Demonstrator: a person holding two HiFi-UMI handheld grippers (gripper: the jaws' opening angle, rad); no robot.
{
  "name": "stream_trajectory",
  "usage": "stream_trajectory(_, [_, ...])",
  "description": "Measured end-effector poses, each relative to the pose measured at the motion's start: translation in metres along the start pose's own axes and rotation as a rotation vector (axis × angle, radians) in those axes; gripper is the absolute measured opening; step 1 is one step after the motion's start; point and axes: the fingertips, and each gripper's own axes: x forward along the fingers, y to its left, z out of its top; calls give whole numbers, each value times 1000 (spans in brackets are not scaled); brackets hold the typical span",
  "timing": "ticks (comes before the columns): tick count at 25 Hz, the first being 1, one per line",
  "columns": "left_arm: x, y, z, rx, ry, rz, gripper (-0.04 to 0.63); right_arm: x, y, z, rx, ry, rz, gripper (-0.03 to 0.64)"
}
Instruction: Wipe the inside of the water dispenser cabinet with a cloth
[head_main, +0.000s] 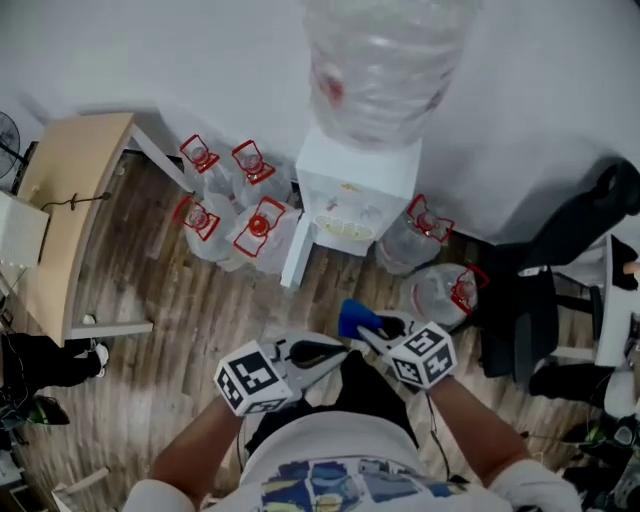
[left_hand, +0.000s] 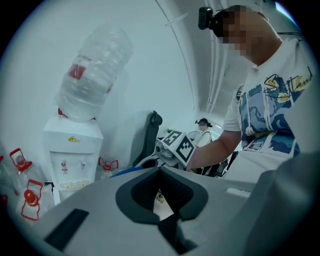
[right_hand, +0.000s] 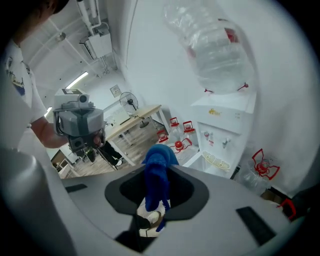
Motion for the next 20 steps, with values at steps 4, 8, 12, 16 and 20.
stream_trajectory(4, [-26, -21, -3, 14, 8, 17, 3, -14, 37, 2, 15, -49, -34, 83])
stream_trajectory(8, [-54, -41, -12, 33, 9, 23, 3, -21, 74, 4, -13, -92, -69, 83])
stream_trajectory(12, [-82, -60, -29, 35, 6, 21, 3, -28, 111, 0, -24, -129, -100, 83])
stream_trajectory(16, [-107, -78, -50, 54, 16, 5, 3, -32, 144, -10, -27, -167, -138, 83])
stream_trajectory(20, [-134, -91, -65, 47, 4, 0, 3, -31, 175, -23, -26, -186, -168, 83])
